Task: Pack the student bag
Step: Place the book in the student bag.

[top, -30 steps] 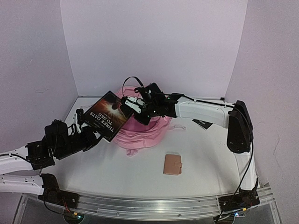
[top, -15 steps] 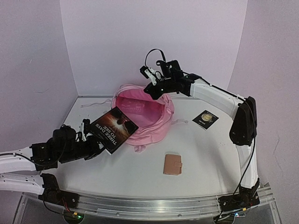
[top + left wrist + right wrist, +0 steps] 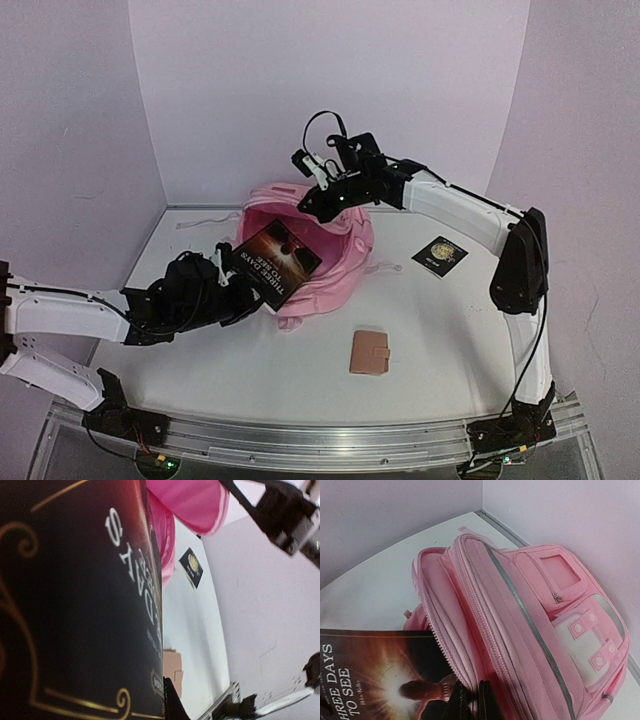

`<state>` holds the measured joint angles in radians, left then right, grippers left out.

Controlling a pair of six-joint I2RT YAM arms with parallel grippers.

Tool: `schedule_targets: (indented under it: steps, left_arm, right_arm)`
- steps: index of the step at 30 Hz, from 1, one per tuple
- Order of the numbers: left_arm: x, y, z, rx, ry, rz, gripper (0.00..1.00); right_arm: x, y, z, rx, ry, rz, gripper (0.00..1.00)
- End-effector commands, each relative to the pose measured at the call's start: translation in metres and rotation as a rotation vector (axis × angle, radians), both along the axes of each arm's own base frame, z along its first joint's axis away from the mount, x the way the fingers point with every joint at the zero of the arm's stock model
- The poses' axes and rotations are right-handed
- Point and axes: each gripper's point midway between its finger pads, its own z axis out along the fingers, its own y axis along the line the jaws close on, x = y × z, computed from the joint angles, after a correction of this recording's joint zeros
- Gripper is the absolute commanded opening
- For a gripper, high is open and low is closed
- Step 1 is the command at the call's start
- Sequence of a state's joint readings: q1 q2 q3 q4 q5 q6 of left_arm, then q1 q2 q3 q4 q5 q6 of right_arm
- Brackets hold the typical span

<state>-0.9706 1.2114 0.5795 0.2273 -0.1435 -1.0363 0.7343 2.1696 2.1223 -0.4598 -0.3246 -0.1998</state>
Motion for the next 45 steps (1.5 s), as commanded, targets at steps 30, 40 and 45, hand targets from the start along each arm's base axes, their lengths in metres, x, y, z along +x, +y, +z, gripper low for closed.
schedule_targets:
  steps: [30, 40, 45]
  left_arm:
    - [0.210, -0.046, -0.008, -0.380, 0.081, 0.326, 0.00]
    - [0.229, -0.047, -0.029, -0.337, 0.075, 0.270, 0.33]
    - [0.194, -0.042, -0.006, -0.218, 0.042, 0.306, 0.62]
  right_arm:
    - [-0.068, 0.041, 0.075, 0.191, -0.008, 0.175, 0.00]
    - [-0.047, 0.036, 0.067, 0.188, 0.003, 0.129, 0.00]
    - [-0.019, 0.027, 0.058, 0.210, 0.047, 0.073, 0.00]
